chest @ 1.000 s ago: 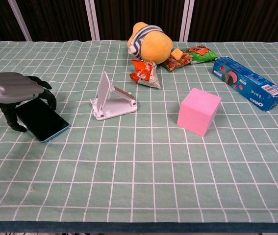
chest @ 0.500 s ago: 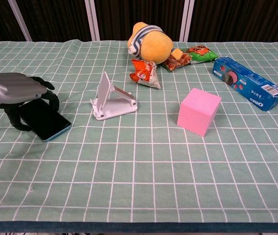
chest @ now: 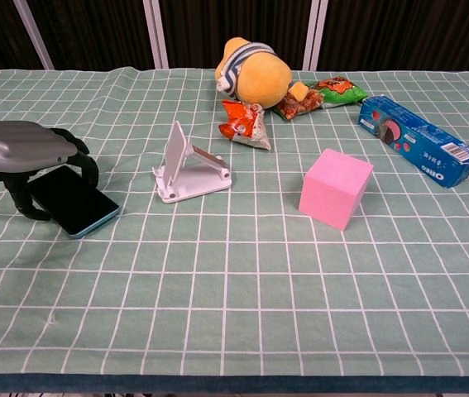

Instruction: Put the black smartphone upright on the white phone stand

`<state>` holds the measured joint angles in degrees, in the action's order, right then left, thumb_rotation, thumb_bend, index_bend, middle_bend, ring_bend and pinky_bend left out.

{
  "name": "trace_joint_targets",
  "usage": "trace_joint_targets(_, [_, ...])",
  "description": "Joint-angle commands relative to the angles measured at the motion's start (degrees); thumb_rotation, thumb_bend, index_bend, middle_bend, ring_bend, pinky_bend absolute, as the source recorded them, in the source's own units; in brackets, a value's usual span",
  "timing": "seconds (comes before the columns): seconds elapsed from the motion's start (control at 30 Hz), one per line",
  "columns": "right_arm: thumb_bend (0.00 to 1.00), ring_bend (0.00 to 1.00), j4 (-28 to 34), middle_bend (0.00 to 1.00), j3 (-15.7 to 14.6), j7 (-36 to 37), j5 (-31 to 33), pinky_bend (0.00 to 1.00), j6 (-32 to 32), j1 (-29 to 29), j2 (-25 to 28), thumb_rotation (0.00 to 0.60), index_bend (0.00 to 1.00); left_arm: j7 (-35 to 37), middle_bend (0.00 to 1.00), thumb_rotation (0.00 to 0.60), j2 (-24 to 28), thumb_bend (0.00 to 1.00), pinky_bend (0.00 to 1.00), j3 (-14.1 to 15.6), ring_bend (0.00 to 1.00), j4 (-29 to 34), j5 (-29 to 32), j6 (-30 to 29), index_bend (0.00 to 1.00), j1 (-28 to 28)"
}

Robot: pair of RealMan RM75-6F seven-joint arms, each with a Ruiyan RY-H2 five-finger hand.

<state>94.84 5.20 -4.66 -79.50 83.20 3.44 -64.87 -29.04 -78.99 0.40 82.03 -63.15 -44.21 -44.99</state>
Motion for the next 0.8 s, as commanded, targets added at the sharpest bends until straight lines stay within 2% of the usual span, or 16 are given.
trace_joint_targets(0.03, [0.34,0.00,0.00,0.00,0.00,-0.01,0.01,0.12,0.00,-0.01,0.00,0.600,0.00,1.09,0.51,0.600,0.65,0.42,0.00,-0.76,0.07,0.65,-0.84,-1.28,0.51,0.23])
trace_joint_targets(0.37, [0.34,0.00,-0.07,0.00,-0.02,0.16,-0.06,0.12,0.06,-0.08,0.01,0.600,0.00,3.25,0.54,0.600,2.74,0.43,0.00,-3.01,0.09,4.03,-2.04,-6.08,0.54,1.34])
trace_joint_targets(0.6, [0.34,0.00,-0.11,0.00,-0.02,0.28,-0.12,0.12,0.09,-0.12,0.02,0.600,0.00,9.03,0.54,0.600,2.42,0.43,0.00,-7.33,0.09,9.49,0.00,-12.57,0.54,3.99])
trace_joint_targets(0.8, [0.34,0.00,-0.15,0.00,-0.05,0.48,-0.22,0.12,0.08,-0.14,0.05,0.600,0.00,14.78,0.54,0.600,-0.42,0.43,0.00,-11.72,0.09,13.70,6.16,-16.25,0.53,6.05])
